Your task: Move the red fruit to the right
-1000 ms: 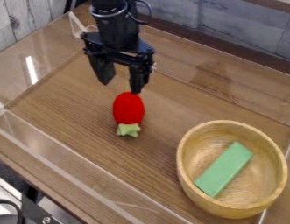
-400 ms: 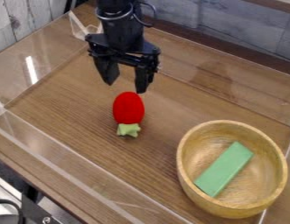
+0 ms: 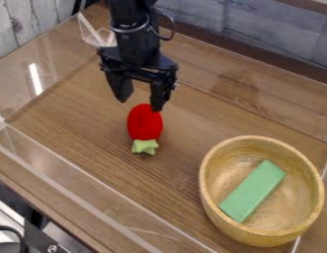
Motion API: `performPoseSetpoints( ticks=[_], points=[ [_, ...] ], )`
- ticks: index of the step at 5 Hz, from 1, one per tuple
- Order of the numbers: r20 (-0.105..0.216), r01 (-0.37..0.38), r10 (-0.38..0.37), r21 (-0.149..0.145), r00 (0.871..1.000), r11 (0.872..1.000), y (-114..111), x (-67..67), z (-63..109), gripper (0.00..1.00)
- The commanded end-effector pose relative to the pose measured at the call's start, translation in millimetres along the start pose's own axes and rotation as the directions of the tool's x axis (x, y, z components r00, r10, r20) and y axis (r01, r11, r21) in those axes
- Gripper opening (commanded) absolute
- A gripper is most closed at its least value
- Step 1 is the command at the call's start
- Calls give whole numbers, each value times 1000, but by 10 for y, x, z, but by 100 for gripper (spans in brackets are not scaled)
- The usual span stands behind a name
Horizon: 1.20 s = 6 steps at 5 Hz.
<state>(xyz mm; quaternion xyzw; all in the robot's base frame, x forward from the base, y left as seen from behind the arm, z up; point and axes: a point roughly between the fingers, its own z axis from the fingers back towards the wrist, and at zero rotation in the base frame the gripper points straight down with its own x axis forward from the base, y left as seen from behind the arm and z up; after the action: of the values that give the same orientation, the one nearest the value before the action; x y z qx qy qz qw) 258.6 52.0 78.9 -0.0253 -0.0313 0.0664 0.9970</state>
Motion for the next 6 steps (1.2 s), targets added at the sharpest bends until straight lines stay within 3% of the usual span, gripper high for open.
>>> performPoseSetpoints(
  ticks=[1, 2, 4, 6],
  points=[
    [56, 7, -8, 5, 998, 1000, 62, 121, 44, 100],
    [58, 12, -12, 2, 998, 1000, 79, 125, -21, 100],
    [80, -5, 5, 3, 997, 1000, 95, 100, 151, 100],
    [81, 74, -74, -2, 994, 997, -22, 117, 104, 100]
  ],
)
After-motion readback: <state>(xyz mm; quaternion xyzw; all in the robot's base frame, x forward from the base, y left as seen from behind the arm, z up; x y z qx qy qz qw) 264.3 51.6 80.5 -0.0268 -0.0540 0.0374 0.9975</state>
